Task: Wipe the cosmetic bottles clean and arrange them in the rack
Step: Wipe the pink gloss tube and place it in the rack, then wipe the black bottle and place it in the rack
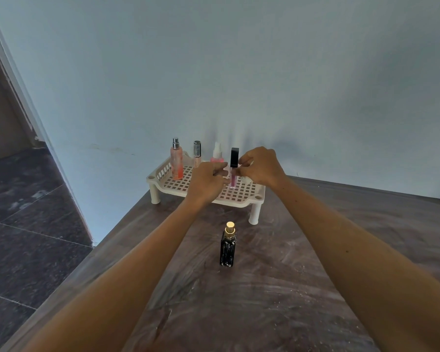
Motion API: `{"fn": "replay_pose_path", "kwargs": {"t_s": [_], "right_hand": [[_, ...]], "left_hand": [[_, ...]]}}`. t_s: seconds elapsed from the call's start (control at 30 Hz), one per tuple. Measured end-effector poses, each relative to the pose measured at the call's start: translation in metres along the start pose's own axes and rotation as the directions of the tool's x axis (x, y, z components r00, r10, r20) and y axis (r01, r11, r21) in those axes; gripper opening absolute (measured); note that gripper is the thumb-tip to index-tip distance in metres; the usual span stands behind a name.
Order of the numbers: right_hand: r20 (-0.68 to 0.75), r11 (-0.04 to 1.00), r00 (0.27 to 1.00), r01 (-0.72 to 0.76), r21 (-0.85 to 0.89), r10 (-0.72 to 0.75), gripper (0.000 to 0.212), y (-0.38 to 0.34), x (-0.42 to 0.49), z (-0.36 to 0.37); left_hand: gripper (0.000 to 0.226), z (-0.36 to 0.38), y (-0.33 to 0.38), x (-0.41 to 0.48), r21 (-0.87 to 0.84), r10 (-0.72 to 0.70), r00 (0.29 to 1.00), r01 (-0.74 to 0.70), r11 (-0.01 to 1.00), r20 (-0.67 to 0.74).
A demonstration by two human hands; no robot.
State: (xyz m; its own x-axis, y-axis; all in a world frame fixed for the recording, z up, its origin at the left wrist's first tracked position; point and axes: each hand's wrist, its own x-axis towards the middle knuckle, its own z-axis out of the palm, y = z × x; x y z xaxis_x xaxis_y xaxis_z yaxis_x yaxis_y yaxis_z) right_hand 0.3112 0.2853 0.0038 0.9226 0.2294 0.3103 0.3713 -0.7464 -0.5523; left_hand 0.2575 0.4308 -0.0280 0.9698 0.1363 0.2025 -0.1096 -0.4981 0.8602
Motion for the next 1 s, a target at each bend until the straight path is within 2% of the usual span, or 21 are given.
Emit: {"fn": "replay_pose_path", "kwargs": {"t_s": [0.17,0.23,0.27,0.3,0.37,0.4,0.47,0.5,0.57,0.67,0.8,0.93,1.0], "right_hand": [[-0.028,0.999,0.999,-0.029,0.039,0.030,0.047,0.002,-0.007,-0.014],[-0.059,0.986,0.993,-0.089,0.141,0.098,0.044,-0.001,-0.015,-0.023],[-0.065,0.955,0.985,-0.140,0.260,0.162,0.042,-0.003,-0.022,-0.030],[-0.043,0.881,0.970,-0.199,0.430,0.240,0.042,-0.008,-0.030,-0.037],[0.073,0.605,0.933,-0.286,0.743,0.352,0.043,-0.017,-0.052,-0.052],[0.139,0.458,0.917,-0.313,0.832,0.374,0.039,-0.020,-0.066,-0.057],[0.264,0.202,0.883,-0.360,0.911,0.388,0.026,-0.023,-0.095,-0.062],[0.319,0.112,0.866,-0.387,0.915,0.384,0.022,-0.024,-0.111,-0.063],[0.403,0.009,0.835,-0.438,0.899,0.376,0.023,-0.023,-0.142,-0.062],[0.437,-0.034,0.805,-0.464,0.885,0.400,0.029,-0.020,-0.182,-0.064],[0.405,0.002,0.790,-0.457,0.889,0.460,0.020,-0.016,-0.228,-0.072],[0.377,0.046,0.812,-0.441,0.896,0.445,0.023,-0.021,-0.273,-0.087],[0.351,0.047,0.829,-0.410,0.911,0.435,0.026,-0.026,-0.297,-0.096]], "left_hand": [[0.041,-0.009,0.004,-0.013,0.003,0.004,1.000,-0.004,1.000,-0.005],[0.038,-0.018,0.004,-0.023,-0.006,0.018,1.000,-0.018,1.000,0.010],[0.035,-0.024,0.005,-0.033,-0.014,0.026,1.000,-0.026,1.000,0.007],[0.032,-0.030,0.006,-0.043,-0.033,0.035,0.999,-0.035,0.999,-0.003],[0.028,-0.040,0.007,-0.071,-0.094,0.043,0.999,-0.044,0.995,-0.011],[0.027,-0.044,0.007,-0.086,-0.126,0.048,0.999,-0.048,0.991,-0.006],[0.024,-0.048,0.005,-0.115,-0.179,0.053,0.998,-0.047,0.983,0.025],[0.027,-0.048,0.005,-0.127,-0.186,0.052,0.998,-0.044,0.982,0.035],[0.040,-0.041,0.003,-0.145,-0.157,0.047,0.998,-0.042,0.987,0.028],[0.043,-0.026,0.008,-0.159,-0.130,0.039,0.999,-0.041,0.991,-0.017],[0.027,-0.011,0.016,-0.155,-0.003,0.058,0.995,-0.059,0.998,-0.079],[0.013,-0.011,0.016,-0.149,0.136,0.113,0.986,-0.096,0.986,-0.123],[0.007,-0.013,0.019,-0.155,0.134,0.144,0.977,-0.124,0.983,-0.155]]}}
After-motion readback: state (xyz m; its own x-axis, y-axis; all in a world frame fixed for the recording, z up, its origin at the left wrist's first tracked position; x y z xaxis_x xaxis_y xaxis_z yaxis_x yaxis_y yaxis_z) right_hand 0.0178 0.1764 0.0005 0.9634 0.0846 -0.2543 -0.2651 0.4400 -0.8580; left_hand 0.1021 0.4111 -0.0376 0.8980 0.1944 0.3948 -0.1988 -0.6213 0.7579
